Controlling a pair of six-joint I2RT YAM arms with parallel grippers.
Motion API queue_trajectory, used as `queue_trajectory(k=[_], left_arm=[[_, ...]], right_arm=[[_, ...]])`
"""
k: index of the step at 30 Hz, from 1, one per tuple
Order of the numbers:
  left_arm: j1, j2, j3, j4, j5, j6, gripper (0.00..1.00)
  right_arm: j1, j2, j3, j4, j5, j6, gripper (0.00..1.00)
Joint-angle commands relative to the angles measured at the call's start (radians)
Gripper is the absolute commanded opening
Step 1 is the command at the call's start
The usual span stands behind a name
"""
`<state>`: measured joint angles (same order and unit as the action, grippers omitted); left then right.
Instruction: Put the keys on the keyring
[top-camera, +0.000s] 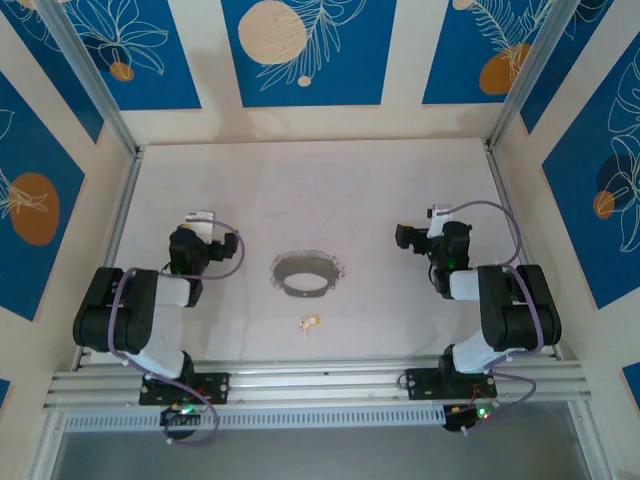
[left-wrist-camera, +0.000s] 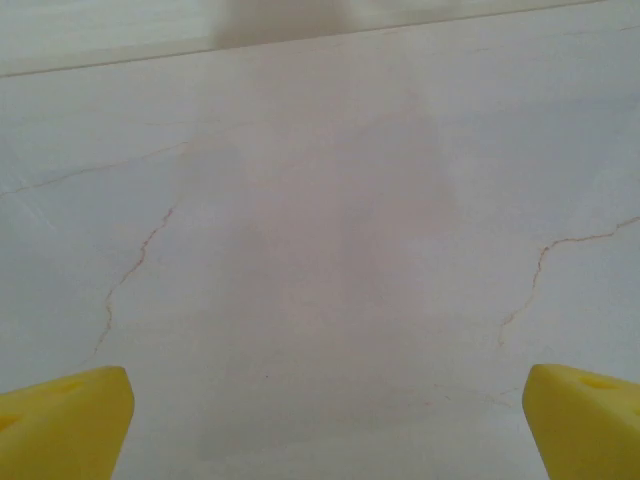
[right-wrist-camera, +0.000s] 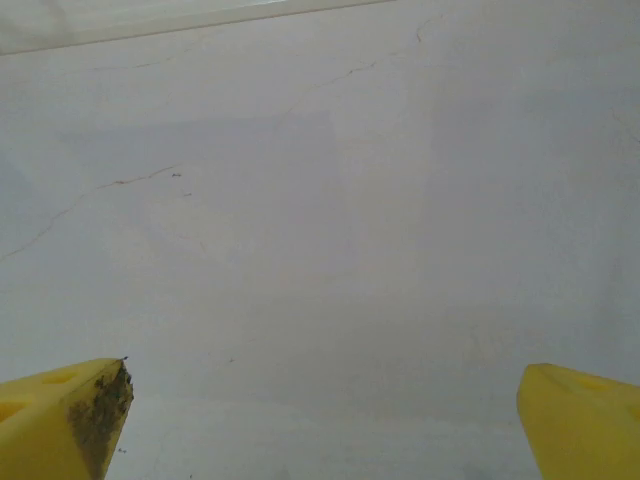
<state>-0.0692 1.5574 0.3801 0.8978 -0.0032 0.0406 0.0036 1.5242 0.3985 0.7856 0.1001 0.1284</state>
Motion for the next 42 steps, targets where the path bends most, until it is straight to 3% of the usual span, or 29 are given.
queue_trajectory(k=[1,34,42], left_arm=[[0.012,0.0,0.002,0.013,0.019,0.013,1.0],[0.014,-0.003,0.007,0.004,0.009,0.008,1.0],[0.011,-0.126,0.096,-0.257,-0.003,0.012,0.96]], right_arm=[[-0.002,-0.001,0.014,0.026,-0.004,-0.026,0.99],[-0.004,-0.006,0.018,0.021,-0.01,-0.023,0.98],[0.006,-0.178,0.129,-0.318,0.021,0.0,0.94]])
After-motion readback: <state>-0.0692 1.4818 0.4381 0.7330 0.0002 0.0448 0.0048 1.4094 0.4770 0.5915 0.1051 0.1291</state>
